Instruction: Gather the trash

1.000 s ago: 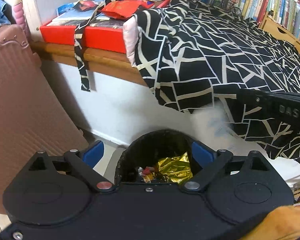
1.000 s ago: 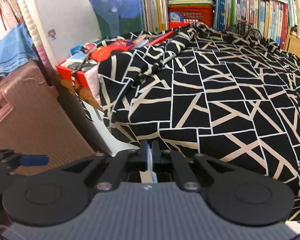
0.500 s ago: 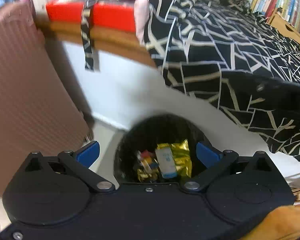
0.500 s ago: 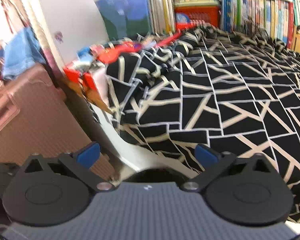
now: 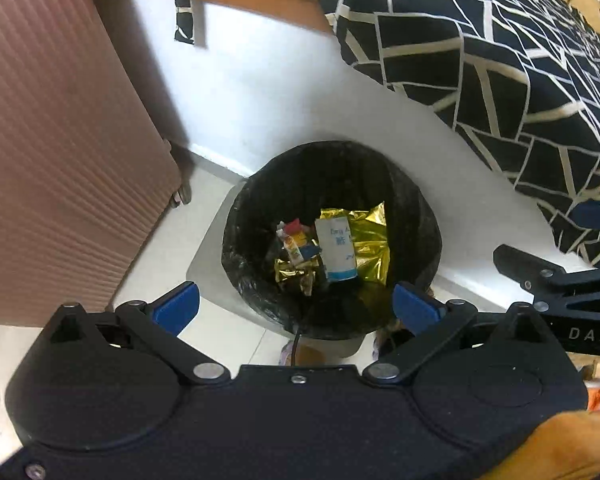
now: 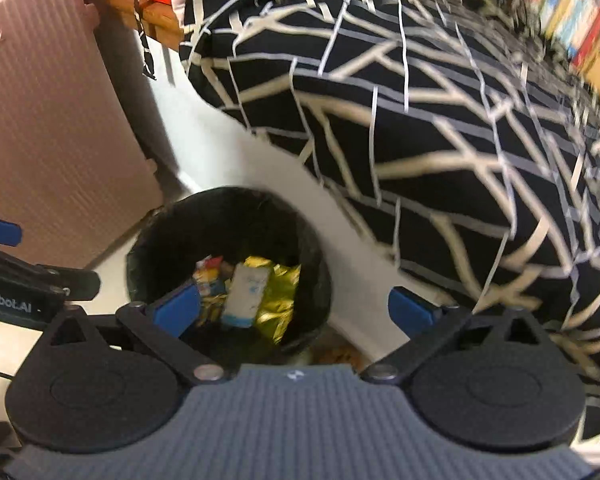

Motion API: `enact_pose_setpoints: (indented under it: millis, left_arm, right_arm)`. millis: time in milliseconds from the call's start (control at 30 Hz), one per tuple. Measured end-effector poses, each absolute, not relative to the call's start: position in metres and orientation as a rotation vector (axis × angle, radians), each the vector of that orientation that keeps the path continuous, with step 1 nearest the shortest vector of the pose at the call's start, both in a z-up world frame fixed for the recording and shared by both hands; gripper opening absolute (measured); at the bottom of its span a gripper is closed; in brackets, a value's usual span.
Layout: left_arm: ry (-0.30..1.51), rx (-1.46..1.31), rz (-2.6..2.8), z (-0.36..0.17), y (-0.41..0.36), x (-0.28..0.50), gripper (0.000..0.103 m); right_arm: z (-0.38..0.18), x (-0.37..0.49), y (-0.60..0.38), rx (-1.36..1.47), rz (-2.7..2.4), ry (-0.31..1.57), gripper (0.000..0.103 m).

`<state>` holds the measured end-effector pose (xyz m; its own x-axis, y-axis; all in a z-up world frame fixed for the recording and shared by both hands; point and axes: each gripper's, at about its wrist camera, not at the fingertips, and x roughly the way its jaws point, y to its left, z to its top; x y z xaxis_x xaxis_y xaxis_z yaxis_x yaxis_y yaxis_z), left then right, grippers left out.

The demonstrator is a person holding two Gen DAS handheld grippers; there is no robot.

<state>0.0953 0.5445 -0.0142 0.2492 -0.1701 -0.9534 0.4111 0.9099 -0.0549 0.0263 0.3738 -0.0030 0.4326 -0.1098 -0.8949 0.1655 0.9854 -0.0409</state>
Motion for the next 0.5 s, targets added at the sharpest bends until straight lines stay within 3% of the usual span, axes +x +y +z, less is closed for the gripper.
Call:
enact_pose_setpoints:
  millis: [500]
  left_arm:
    - [1.226,0.280,-0.431,-0.0072,0.5397,0.0914,0.103]
  right_arm:
    - [-0.0039,0.0239,0.3712,0.096,-0.215,1.124,0.103]
